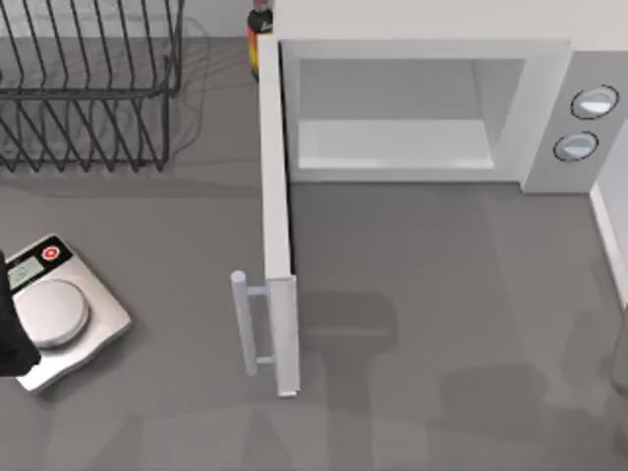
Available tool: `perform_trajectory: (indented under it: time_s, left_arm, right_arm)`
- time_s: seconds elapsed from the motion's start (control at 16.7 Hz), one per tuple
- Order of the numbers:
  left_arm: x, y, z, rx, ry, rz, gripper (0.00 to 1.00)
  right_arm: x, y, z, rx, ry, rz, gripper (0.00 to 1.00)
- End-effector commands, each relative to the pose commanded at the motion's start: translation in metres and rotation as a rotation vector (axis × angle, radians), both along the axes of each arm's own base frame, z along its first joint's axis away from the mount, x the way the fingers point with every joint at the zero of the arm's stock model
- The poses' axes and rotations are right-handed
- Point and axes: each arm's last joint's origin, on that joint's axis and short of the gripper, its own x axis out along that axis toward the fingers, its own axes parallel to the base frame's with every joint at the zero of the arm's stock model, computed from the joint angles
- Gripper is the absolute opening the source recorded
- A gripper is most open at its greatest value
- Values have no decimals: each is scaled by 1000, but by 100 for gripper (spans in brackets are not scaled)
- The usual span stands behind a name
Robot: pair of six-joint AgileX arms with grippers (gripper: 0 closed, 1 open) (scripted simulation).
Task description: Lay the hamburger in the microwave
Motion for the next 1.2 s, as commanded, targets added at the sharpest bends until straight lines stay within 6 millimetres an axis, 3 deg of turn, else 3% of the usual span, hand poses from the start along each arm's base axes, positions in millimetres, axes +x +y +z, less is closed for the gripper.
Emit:
perform_trajectory:
  time_s: [0.78,1.2]
  left_arm:
    - [0,0,0,0,0,0,100]
    - [0,0,0,0,0,0,100]
  right_arm:
    - [0,0,0,0,0,0,2]
    - [0,0,0,0,0,0,0]
